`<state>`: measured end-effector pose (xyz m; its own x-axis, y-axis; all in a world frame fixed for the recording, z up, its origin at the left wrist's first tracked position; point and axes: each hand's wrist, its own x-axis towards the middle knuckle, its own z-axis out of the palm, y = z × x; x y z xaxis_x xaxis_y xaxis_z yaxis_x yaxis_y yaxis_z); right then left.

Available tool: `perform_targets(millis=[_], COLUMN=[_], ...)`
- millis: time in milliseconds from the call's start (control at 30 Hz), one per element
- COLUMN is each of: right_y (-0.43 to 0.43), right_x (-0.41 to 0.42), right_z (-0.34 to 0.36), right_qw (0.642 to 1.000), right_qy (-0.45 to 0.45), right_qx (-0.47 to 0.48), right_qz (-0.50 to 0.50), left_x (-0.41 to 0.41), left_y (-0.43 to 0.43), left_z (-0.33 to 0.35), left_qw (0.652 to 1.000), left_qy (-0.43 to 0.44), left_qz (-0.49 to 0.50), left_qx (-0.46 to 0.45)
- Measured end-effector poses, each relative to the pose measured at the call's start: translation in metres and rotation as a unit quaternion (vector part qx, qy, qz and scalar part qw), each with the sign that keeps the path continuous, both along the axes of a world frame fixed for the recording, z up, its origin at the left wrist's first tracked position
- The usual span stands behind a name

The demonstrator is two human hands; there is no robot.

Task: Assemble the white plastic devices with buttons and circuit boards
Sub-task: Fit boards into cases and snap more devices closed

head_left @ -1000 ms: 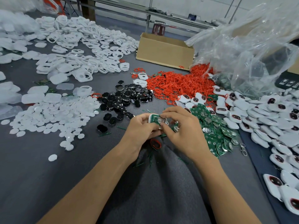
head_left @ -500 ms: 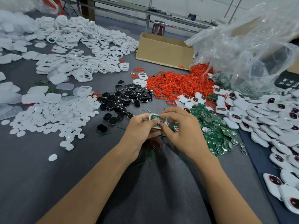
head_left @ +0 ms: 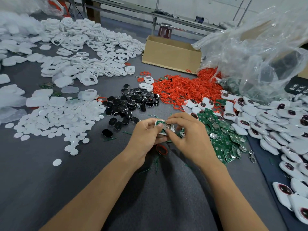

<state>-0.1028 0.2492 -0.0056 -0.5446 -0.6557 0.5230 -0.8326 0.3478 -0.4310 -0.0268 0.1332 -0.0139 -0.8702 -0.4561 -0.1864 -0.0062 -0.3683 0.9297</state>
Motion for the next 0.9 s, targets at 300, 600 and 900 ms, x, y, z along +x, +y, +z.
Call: perform_targets(millis=[300,600,900], right_y=[0.0000,-0.0005,0.0004], right_x=[-0.0009,0.0005,0.0010], right_z=[-0.0002,0.0026,0.0029], right_qw=[1.000,1.000,1.000], right_qy=[-0.009,-0.001,0.007], right_qx=[-0.017,-0.017,-0.014], right_qz=[0.017,0.021,0.020], left_x=[0.0024,0.0029,0.0021], left_y=[0.0021,0.0009,0.0004], left_z=[0.0063,0.0047,0.0026], left_qw=[1.000,0.999,0.999], left_qy=[0.011,0.017,0.015], left_qz=[0.014,0.010,0.002], left_qx=[0.020,0.041,0.029])
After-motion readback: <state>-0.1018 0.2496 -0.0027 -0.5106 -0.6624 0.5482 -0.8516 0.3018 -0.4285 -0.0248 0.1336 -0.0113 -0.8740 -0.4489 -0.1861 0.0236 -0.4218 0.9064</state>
